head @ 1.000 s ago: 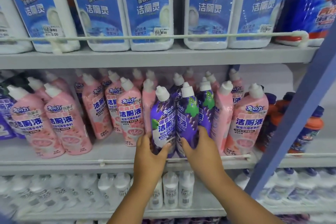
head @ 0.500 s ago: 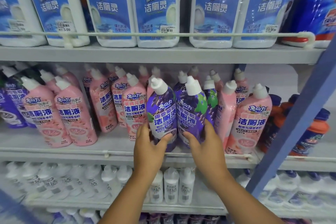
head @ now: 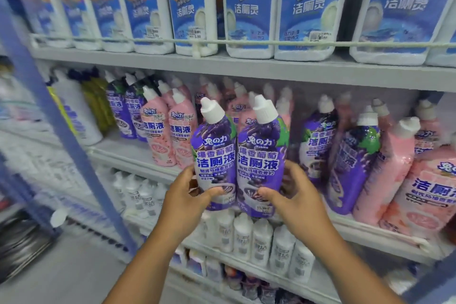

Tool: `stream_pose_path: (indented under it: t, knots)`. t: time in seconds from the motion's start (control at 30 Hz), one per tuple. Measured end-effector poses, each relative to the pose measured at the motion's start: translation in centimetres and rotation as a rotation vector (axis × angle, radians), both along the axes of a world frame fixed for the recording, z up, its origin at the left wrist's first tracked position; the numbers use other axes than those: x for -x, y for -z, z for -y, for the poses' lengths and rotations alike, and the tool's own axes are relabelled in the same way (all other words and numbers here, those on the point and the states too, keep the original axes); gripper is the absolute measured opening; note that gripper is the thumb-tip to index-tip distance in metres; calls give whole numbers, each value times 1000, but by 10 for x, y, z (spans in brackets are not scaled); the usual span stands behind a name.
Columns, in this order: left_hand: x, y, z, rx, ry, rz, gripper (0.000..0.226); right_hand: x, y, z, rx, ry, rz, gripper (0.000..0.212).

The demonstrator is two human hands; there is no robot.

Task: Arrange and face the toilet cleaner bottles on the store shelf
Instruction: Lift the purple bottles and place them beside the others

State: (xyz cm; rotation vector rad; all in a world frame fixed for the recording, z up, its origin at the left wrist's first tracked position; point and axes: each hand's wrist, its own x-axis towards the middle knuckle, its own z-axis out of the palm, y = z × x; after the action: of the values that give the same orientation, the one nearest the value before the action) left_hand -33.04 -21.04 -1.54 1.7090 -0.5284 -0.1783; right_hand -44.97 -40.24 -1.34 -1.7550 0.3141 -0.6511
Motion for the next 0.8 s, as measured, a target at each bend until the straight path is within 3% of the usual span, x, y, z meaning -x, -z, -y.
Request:
stream_pose_path:
  t: [0.17,0.5,0.67,0.8]
  knots:
    - [-41,8,-73,-4,-89,-19,41,-53,8,-67,-70,-117,-48,49]
    - [-189,1,-213,-5,-109,-26,39,-197,15,-208,-98,-88,-66,46]
    - [-247,-10,-236,-28,-84,5,30,-258,21,-233,-76,-66,-47,47]
    - [-286,-7,-232,12,-92,-23,36,-298,23,-235,-38,-70,6,50]
